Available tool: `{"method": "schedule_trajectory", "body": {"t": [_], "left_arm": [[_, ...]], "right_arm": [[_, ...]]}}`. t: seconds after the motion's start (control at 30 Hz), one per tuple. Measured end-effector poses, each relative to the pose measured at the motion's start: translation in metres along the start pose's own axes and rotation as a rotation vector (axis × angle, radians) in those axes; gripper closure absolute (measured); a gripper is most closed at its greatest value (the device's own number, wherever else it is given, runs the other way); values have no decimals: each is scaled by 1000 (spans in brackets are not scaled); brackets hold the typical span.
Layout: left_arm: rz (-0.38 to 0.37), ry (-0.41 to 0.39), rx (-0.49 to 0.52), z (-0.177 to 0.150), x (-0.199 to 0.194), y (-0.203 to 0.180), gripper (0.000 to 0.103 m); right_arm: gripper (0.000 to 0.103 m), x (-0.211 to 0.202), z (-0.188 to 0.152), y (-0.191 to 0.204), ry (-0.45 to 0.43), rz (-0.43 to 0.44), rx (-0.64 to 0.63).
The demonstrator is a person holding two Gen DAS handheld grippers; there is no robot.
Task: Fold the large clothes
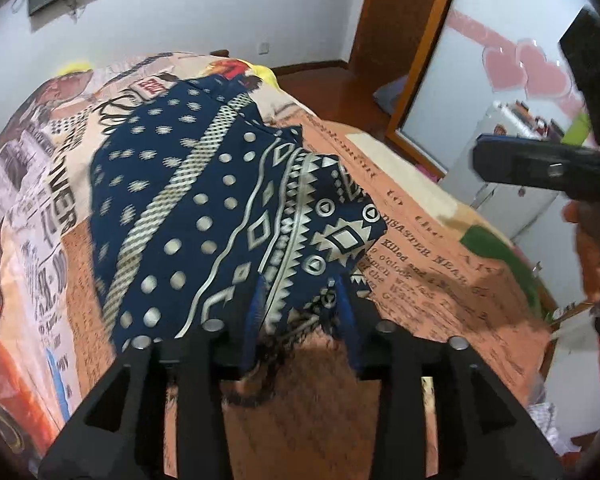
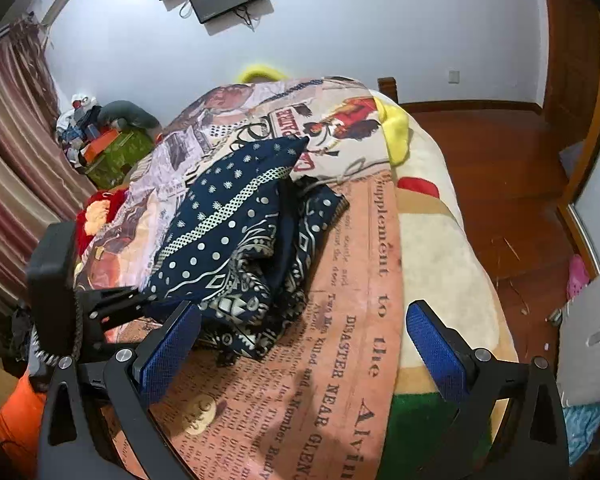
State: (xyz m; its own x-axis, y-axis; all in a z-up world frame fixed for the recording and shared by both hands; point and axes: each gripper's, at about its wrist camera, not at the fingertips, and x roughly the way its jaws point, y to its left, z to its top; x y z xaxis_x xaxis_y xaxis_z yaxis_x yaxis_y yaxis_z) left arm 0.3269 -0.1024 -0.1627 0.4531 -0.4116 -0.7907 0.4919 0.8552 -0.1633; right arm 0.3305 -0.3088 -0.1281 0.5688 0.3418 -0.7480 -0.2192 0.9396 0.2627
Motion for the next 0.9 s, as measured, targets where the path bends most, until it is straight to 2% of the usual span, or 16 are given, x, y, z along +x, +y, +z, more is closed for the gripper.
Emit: {"method": "schedule_trajectory", "body": {"t": [0.13, 0.23, 0.3, 0.4, 0.53, 0.6, 0.7, 0.83, 0.9], "left_arm": [[13, -72, -37, 1, -33, 16, 53], [55, -138, -74, 6, -57, 38, 42], [111, -166, -92, 10, -64, 56, 40], [194, -152, -112, 18, -59, 81, 40], [225, -116, -140, 28, -35, 111, 40], [193, -86, -189, 33, -17, 126, 40], [102, -16, -249, 32, 11, 136, 40], [58, -39, -227, 26, 22, 131, 40], [10, -27, -251, 23, 28, 133, 39]], "right_arm": [[0, 6, 8, 8, -4, 5, -24], [0, 15, 16, 15, -1, 15, -35], [0, 24, 22, 22, 5, 33, -41], [0, 41, 34, 34, 22, 60, -50], [0, 69, 50, 50, 45, 87, -69], [0, 85, 56, 56, 59, 81, -79], [0, 115, 60, 58, 103, 54, -87], [0, 151, 50, 45, 188, 13, -71], [0, 163, 40, 35, 232, 2, -59]]}}
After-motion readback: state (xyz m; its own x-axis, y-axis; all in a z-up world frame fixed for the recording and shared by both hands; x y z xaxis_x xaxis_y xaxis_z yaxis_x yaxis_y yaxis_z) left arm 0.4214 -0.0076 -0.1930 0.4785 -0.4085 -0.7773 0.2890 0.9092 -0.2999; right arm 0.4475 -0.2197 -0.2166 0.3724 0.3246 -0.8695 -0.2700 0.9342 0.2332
